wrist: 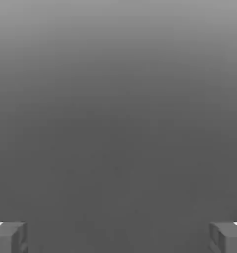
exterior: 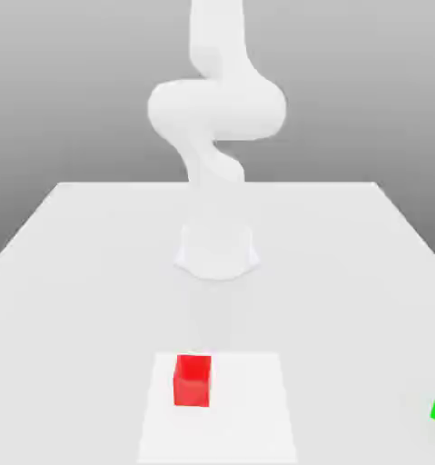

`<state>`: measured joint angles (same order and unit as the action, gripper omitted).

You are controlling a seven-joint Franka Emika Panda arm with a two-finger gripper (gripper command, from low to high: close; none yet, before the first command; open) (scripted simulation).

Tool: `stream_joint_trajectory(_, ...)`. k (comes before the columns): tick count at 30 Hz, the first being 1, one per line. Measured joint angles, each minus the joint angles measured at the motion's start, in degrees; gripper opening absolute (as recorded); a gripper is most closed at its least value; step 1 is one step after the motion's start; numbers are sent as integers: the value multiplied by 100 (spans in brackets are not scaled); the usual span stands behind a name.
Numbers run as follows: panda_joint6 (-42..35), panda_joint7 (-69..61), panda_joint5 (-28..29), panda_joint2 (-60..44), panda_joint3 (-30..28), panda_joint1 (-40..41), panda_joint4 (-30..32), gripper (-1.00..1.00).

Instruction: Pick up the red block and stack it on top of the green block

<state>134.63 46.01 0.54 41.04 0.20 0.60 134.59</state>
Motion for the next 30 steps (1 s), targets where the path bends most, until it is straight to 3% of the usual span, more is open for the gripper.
stream_joint_trajectory(12, 1515, 29, 200, -2577, -78, 235, 1456, 0)
stream_joint_trajectory(19, 2379, -184, -6, -4027, -175, 290, 2276, 0)
stream_joint_trajectory(25, 3393, -308, -170, -5270, -122, 319, 2229, 0)
stream_joint_trajectory(26, 3557, -319, -182, -5462, -108, 330, 2202, -100)
stream_joint_trajectory(30, 3557, -309, -173, -5462, -106, 333, 2202, -100)
